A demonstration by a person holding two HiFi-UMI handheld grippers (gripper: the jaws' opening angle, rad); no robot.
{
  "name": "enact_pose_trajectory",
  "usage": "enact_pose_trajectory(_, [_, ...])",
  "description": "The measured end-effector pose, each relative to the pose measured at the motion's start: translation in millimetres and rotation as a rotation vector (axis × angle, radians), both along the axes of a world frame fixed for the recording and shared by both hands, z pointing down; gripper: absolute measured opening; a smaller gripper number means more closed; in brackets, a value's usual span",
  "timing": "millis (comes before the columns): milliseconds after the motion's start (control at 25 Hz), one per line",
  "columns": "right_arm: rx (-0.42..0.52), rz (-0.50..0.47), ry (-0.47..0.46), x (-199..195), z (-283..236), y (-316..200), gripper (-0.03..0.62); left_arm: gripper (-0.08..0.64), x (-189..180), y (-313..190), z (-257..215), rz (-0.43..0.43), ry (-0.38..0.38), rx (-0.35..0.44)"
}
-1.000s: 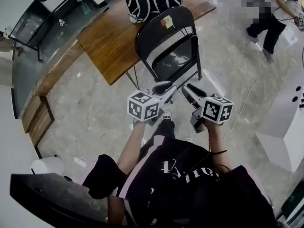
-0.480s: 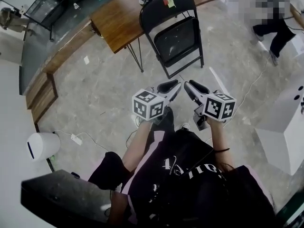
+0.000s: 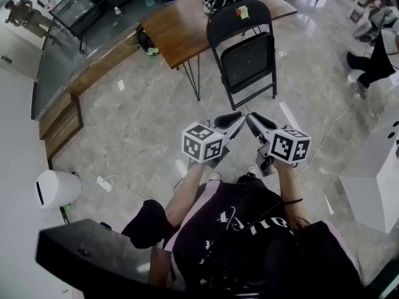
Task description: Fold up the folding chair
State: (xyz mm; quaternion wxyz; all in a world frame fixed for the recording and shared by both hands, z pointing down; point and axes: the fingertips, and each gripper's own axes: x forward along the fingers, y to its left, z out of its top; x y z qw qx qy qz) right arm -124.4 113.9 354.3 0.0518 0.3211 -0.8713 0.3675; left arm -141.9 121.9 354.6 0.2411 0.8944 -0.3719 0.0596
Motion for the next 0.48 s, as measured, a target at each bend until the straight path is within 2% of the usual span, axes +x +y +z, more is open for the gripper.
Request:
enact_pose_trajectory(120, [0.014,0.063,-0.011,-19,-11,14,0.080,0.057,-29,22,-5,0.016,-0.004,-0.005])
enact_pose_trajectory(320, [0.006,0.160,-0.036,-48,-10,47,0.061,0.057,-81,65,11,0.059,-0.069,-0.019])
enact_pose_trajectory(480, [-0.012,0.182,-0.019,-59,-2,62,0.048,0.057,-93,74,10,0.059,-0.019,-0.035])
